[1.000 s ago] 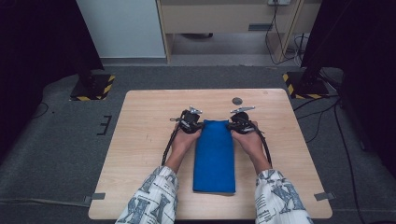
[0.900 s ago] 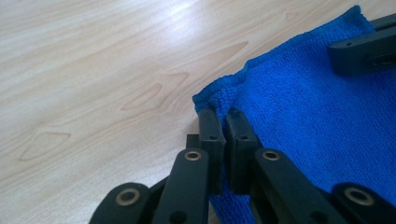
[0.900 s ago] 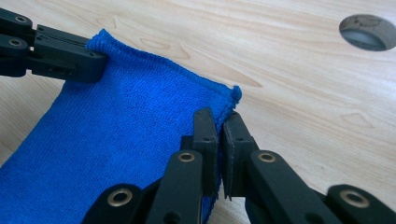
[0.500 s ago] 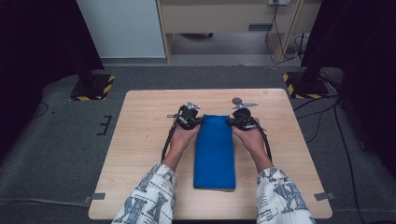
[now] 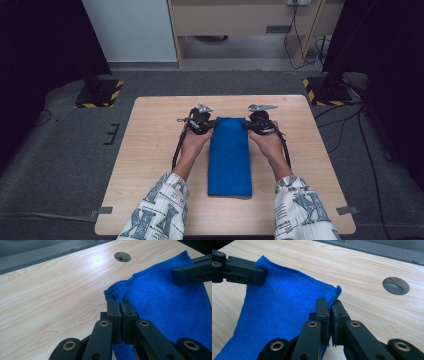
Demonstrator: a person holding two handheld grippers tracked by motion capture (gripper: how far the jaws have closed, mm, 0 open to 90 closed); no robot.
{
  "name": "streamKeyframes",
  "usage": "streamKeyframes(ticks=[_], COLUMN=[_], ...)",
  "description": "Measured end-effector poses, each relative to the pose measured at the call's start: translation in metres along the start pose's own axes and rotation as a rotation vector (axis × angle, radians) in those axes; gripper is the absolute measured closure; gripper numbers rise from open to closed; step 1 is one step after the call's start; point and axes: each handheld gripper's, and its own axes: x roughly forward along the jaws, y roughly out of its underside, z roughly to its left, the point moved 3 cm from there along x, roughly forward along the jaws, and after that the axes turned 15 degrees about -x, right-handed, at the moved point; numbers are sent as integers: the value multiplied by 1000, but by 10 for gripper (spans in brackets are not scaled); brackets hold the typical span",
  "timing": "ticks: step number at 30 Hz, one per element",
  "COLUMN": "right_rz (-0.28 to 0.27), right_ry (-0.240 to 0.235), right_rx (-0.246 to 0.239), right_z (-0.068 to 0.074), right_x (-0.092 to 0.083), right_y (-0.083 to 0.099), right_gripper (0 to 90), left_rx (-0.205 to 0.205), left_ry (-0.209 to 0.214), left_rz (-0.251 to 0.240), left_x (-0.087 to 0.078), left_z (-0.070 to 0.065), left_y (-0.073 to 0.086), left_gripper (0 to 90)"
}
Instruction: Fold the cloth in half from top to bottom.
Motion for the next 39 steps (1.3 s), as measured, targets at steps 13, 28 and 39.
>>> streamKeyframes(ticks=[13,28,39], right_rz=[-37,-66,-70], right_ry=[8,9,9], right_rx=[-29,-33,-55], right_z=[-1,2,12], right_x=[-11,-15,-32], right_y=[-17,-20,-7], right_gripper=[864,863,862], left_rx=[-3,1,34], left_ry=[0,3,7], left_rz=[-33,-50,-48], left_x=[-11,-22,-32], left_z=[-1,-4,-19], left_y=[-10,-17,-11], left_gripper=[874,875,875])
